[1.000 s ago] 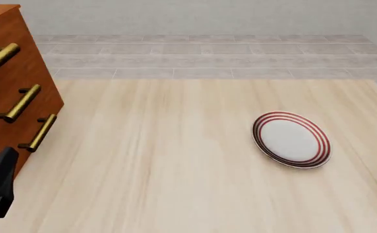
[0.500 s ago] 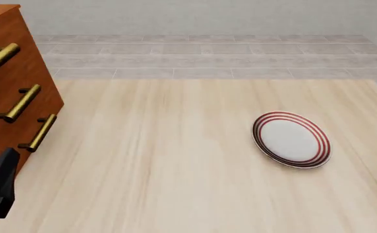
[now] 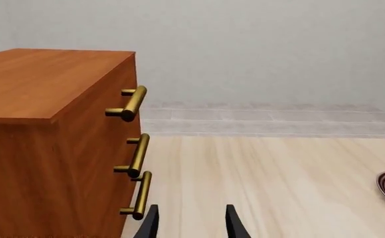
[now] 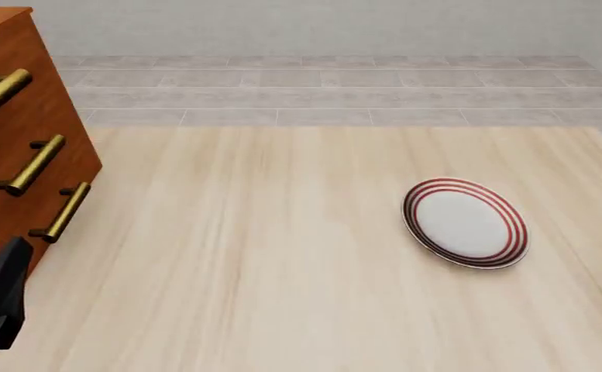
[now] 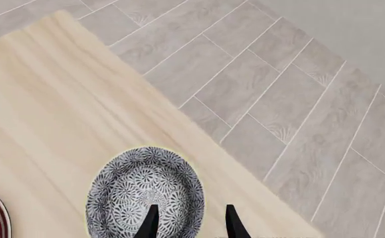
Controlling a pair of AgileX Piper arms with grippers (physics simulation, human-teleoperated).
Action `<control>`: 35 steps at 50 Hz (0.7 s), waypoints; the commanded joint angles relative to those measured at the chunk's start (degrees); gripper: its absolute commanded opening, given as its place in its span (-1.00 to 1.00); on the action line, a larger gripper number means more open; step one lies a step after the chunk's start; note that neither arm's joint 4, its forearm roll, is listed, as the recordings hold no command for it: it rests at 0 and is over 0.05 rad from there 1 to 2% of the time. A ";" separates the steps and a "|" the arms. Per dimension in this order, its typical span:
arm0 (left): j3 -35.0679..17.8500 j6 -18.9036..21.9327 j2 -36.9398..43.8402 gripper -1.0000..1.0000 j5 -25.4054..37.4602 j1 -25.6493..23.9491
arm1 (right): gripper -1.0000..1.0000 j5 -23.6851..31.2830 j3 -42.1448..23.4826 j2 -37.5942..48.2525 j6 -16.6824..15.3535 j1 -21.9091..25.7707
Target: Put the bowl on top of the cabinet.
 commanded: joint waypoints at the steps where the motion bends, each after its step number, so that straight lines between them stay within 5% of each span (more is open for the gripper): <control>1: 0.04 -0.05 0.06 1.00 -0.02 0.02 | 1.00 -2.26 1.33 2.73 -0.48 -0.59; 35: -0.05 0.09 -0.07 1.00 -0.41 0.40 | 1.00 -5.71 2.45 9.75 -2.93 -2.19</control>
